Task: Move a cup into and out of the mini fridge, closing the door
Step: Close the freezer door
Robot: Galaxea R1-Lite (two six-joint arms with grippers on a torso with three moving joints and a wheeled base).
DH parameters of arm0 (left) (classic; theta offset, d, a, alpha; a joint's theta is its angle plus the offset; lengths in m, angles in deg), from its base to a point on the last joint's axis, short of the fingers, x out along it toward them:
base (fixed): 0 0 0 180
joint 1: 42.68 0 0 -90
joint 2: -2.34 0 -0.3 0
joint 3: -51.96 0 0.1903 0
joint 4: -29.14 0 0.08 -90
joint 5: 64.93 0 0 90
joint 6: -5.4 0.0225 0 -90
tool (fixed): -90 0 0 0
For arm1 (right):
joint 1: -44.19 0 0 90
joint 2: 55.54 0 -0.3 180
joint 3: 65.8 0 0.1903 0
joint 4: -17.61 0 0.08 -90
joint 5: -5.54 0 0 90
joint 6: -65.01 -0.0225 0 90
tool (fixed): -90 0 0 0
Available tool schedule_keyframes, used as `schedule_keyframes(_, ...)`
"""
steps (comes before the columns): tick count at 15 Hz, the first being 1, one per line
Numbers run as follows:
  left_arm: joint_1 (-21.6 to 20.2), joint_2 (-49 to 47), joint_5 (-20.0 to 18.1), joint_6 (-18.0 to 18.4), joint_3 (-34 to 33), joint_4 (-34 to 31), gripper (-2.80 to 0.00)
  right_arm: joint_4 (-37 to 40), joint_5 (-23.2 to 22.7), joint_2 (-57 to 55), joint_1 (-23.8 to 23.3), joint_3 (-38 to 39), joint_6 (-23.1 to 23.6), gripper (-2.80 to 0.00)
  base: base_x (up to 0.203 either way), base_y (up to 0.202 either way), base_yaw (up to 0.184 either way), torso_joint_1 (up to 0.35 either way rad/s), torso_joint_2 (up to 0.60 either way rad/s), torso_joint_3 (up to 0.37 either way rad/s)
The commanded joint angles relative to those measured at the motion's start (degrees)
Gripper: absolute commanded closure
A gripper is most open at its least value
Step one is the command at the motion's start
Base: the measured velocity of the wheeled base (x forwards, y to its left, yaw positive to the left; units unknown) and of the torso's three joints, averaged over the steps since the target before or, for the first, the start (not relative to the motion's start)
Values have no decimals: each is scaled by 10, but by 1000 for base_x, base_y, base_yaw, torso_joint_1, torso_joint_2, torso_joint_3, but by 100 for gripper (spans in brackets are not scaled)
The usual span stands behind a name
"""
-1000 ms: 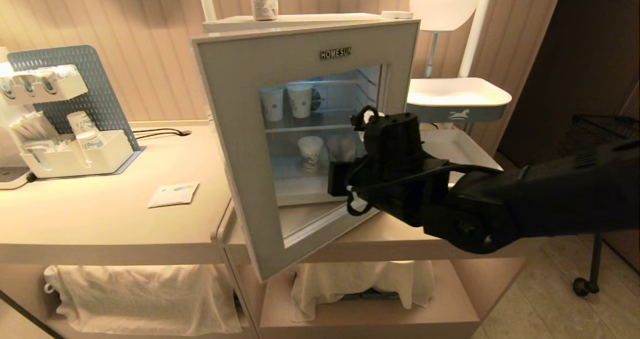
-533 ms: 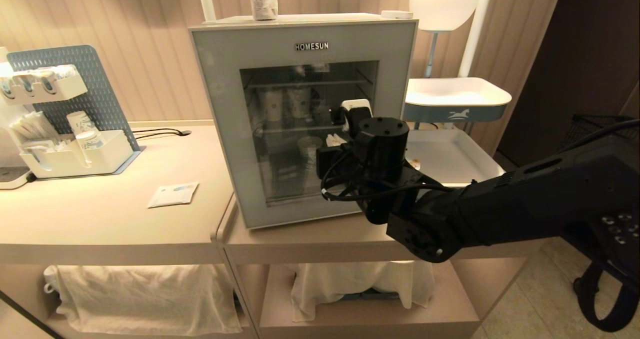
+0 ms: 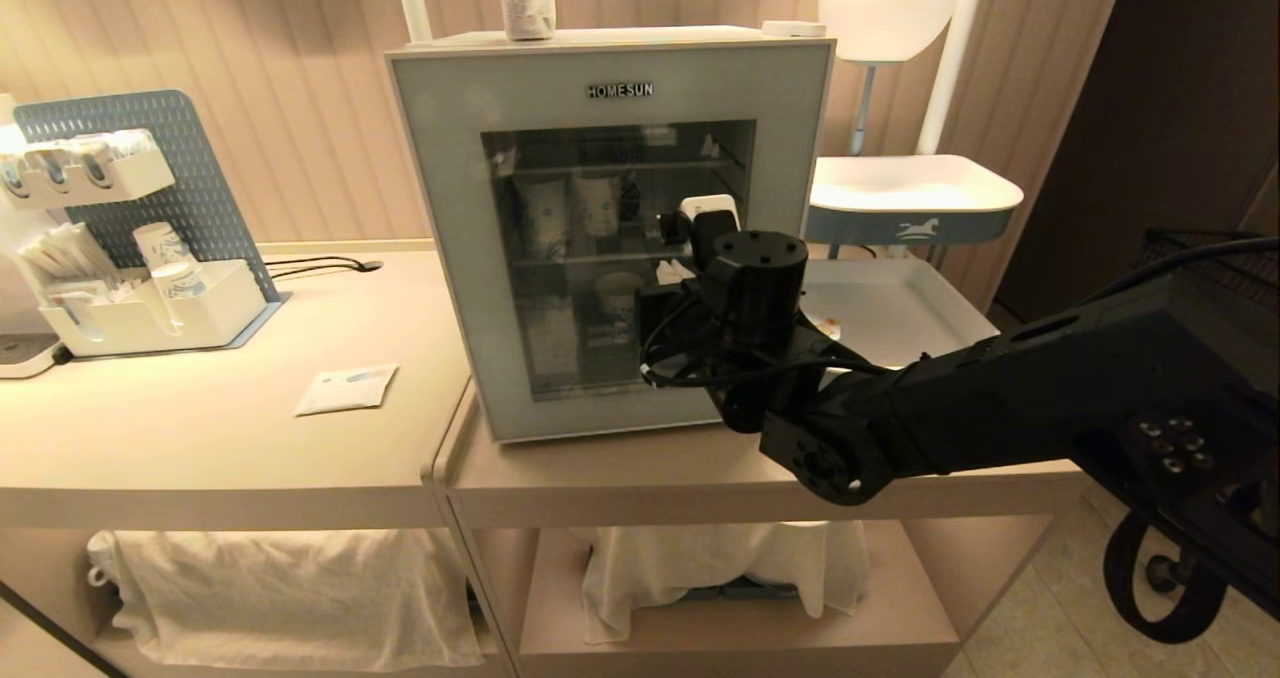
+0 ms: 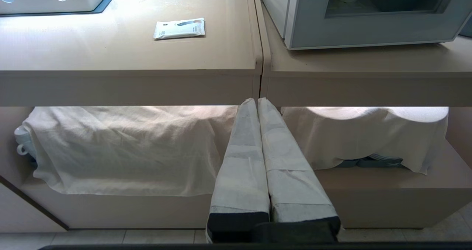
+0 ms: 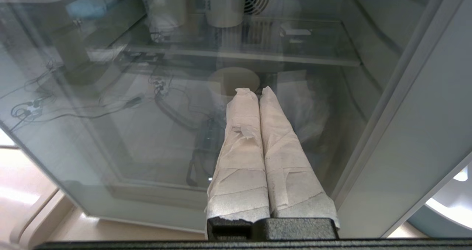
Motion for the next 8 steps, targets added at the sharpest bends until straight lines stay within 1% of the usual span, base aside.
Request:
schedule_keyframes(1, 0, -1, 0, 0, 0, 0, 0, -2, 1, -2, -4, -5, 1, 0, 0, 0, 0, 0, 0, 0)
schedule_keyframes(8, 0, -1, 0, 0, 0, 0, 0, 13, -6, -37, -25, -73, 15, 0, 0, 0, 0, 0, 0, 0)
